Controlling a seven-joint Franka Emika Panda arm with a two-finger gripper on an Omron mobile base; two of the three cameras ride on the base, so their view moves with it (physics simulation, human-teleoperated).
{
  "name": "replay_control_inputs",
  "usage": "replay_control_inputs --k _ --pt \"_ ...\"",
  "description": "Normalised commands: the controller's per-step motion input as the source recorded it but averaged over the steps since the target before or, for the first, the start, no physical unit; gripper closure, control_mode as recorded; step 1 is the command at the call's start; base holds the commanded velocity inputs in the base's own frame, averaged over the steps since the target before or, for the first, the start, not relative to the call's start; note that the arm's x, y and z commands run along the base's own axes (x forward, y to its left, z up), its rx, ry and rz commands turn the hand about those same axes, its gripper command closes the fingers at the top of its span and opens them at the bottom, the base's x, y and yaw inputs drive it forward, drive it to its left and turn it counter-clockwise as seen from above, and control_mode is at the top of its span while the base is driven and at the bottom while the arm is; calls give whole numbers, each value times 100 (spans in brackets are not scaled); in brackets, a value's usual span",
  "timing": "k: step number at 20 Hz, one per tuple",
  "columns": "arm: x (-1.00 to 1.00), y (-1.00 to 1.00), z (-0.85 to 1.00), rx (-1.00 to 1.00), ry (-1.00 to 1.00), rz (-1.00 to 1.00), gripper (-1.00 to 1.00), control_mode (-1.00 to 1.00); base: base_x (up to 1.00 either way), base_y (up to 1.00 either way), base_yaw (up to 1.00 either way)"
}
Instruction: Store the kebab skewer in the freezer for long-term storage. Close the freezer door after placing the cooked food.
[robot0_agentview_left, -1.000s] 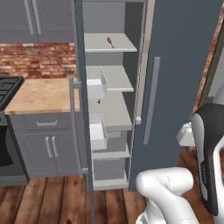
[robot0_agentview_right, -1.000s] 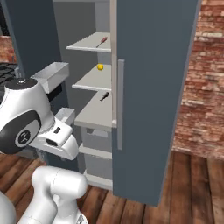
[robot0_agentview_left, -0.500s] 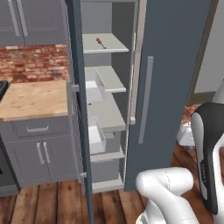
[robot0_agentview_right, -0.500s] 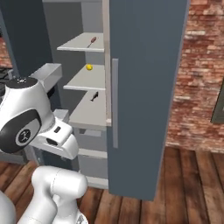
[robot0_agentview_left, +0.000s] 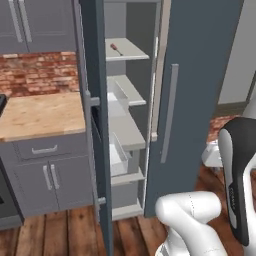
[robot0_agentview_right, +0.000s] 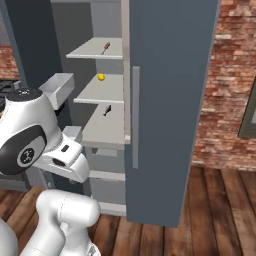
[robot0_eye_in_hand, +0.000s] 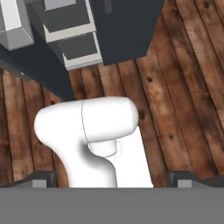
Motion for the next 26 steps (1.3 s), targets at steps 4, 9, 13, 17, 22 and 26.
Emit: replay_control_inputs --k 4,9,13,17,22,26 --pt "0 0 0 0 0 0 -100 100 -22 48 0" --pt "0 0 0 0 0 0 -100 100 -28 14 0" --pt "0 0 0 0 0 0 -100 100 -31 0 3" --pt "0 0 0 0 0 0 -100 100 -28 1 7" --pt "0 0 0 0 0 0 -100 100 -11 7 4" --pt "0 0 0 0 0 0 -100 100 0 0 0"
